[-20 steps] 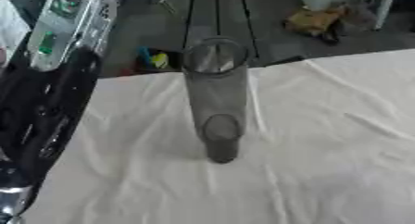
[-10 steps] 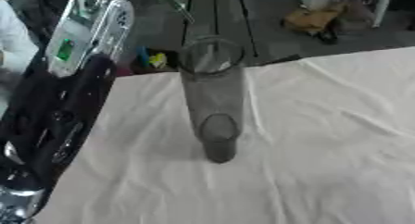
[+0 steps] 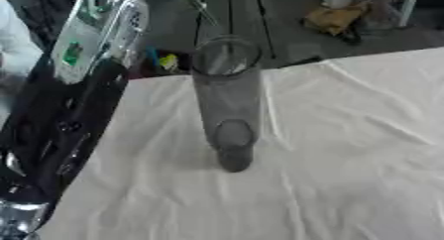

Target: Arrange flowers into the vase.

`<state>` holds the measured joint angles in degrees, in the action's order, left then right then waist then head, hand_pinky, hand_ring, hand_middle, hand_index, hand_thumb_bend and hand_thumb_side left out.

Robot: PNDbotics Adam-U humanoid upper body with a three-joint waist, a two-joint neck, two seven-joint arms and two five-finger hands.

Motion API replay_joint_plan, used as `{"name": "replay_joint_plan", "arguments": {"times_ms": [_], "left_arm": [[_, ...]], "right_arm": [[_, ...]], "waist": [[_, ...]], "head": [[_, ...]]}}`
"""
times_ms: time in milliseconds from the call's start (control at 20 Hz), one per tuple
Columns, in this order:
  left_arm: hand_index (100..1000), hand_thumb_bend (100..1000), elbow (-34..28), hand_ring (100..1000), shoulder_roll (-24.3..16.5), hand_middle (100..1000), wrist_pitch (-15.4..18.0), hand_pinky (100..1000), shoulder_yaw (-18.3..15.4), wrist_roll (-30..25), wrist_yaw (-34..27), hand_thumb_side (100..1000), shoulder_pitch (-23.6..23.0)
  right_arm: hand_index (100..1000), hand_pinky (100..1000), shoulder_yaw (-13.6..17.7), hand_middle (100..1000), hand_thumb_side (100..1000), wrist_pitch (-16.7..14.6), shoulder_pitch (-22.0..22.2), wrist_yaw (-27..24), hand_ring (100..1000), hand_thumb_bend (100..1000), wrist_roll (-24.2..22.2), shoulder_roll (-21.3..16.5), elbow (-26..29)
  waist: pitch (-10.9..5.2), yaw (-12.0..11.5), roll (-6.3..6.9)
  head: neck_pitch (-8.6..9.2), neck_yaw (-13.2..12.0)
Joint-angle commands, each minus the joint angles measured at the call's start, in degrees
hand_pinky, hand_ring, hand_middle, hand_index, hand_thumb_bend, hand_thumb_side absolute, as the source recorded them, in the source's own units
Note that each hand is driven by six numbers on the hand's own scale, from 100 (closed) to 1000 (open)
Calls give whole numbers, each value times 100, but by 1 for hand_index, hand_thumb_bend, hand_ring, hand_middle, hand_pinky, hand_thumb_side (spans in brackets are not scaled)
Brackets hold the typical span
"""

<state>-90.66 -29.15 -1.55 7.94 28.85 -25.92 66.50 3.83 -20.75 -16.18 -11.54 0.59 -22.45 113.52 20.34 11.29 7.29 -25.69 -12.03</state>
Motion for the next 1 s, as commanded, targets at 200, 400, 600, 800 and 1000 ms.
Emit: {"name": "replay_joint_plan", "arguments": {"times_ms": [200,400,600,800,1000], "left_arm": [[100,186,-150,100,-74,100,-68,100,57,-25,37,652,52],[100,180,-165,100,-50,100,-128,100,92,-34,20,659,19],[100,176,-223,100,-70,100,-166,100,149,-70,46,661,-42],[100,172,-273,100,-65,100,-228,100,192,-93,39,668,-88],[100,179,-282,100,-92,100,-232,100,183,-43,143,653,-101]], "right_arm": [[675,628,13,437,978,8,-75,-45,478,100,2,-43,108],[675,628,17,437,978,6,-76,-44,478,100,7,-37,108],[675,628,27,436,978,9,-72,-39,478,100,17,-28,108],[675,628,28,437,978,14,-73,-34,478,100,18,-17,108],[675,628,27,437,979,2,-70,-32,478,100,19,-23,108]], "waist": [[-152,8,43],[-145,10,38],[-138,4,34],[-134,-1,29],[-130,-2,22]], "head": [[-31,6],[-28,8],[-32,14],[-29,20],[-30,24]]}}
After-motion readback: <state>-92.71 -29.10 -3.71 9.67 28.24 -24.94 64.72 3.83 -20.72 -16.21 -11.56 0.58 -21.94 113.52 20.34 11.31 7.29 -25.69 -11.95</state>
